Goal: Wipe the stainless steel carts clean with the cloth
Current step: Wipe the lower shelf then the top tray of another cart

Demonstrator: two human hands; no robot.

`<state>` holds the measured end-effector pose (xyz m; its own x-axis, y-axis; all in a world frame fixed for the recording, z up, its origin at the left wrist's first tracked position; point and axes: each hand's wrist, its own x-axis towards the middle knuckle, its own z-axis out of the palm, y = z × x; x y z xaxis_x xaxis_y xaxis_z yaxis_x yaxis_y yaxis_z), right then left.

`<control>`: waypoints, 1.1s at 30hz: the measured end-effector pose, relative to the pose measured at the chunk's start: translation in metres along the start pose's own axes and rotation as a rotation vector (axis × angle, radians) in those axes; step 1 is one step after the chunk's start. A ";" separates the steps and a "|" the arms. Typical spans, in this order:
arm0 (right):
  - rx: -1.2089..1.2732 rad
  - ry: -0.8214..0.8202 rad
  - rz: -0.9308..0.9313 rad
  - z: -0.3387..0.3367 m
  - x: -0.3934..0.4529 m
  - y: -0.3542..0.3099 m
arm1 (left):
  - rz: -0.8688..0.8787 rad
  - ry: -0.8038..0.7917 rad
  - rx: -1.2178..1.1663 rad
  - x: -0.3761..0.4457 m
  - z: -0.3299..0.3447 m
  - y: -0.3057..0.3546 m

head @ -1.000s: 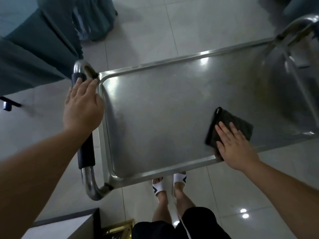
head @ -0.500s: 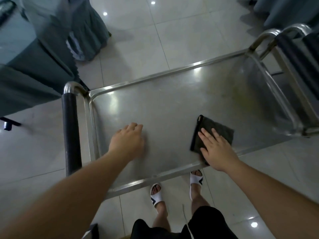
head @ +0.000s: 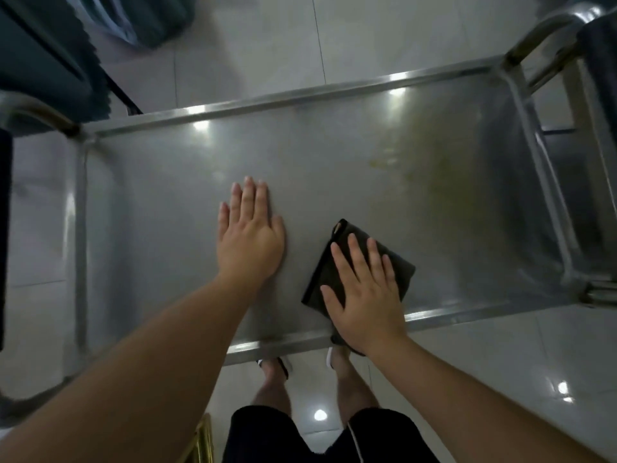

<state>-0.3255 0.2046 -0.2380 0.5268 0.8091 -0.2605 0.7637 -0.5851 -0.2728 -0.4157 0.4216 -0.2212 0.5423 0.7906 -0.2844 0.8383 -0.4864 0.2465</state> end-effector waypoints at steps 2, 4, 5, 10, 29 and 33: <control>-0.025 0.032 0.004 0.005 -0.001 -0.002 | -0.026 0.043 0.004 0.003 0.011 0.003; -0.028 0.059 0.024 0.009 -0.002 -0.014 | -0.037 0.093 0.007 0.002 0.018 0.003; -0.016 0.064 0.018 0.012 -0.003 -0.025 | -0.040 0.111 0.008 0.002 0.019 0.003; 0.028 0.001 -0.162 0.022 -0.008 -0.065 | -0.040 0.118 0.024 0.004 0.021 0.000; 0.063 0.245 0.706 -0.070 0.038 0.168 | -0.049 0.149 0.037 0.007 0.024 -0.002; 0.027 0.215 0.293 -0.035 0.065 0.046 | -0.043 0.173 0.039 0.007 0.026 -0.003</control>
<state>-0.2426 0.2324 -0.2353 0.7902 0.5986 -0.1310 0.5605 -0.7925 -0.2405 -0.4131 0.4192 -0.2481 0.4912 0.8613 -0.1297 0.8637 -0.4624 0.2006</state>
